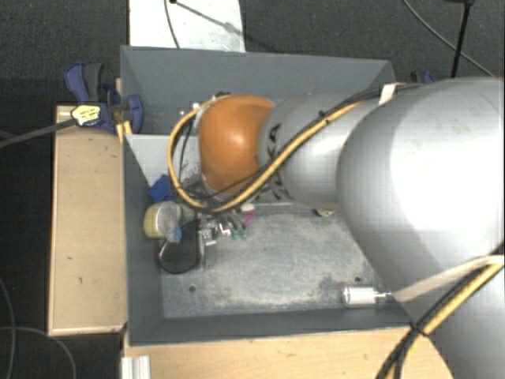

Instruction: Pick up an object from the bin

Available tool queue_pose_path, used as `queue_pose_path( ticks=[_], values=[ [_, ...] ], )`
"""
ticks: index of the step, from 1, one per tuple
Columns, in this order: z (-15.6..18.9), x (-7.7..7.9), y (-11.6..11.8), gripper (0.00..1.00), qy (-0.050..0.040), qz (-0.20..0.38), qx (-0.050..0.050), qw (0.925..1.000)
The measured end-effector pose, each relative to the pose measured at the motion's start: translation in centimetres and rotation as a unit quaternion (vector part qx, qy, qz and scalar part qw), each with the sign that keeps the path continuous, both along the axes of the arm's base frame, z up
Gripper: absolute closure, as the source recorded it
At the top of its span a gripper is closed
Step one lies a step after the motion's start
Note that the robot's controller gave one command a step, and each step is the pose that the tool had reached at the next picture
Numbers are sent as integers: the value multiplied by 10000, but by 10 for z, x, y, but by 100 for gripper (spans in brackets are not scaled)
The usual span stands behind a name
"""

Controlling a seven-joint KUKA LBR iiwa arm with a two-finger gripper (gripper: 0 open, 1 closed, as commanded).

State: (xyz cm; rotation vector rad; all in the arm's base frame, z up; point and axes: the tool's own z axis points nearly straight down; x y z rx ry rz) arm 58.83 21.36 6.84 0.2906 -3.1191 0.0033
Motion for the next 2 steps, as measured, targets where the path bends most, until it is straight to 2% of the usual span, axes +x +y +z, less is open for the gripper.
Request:
queue_pose_path(
  ticks=[1,2],
  values=[
    [2,2,-2,100,-39,-21,-6,10000],
    [2,2,-3,100,-32,-49,3,10000]
  ],
)
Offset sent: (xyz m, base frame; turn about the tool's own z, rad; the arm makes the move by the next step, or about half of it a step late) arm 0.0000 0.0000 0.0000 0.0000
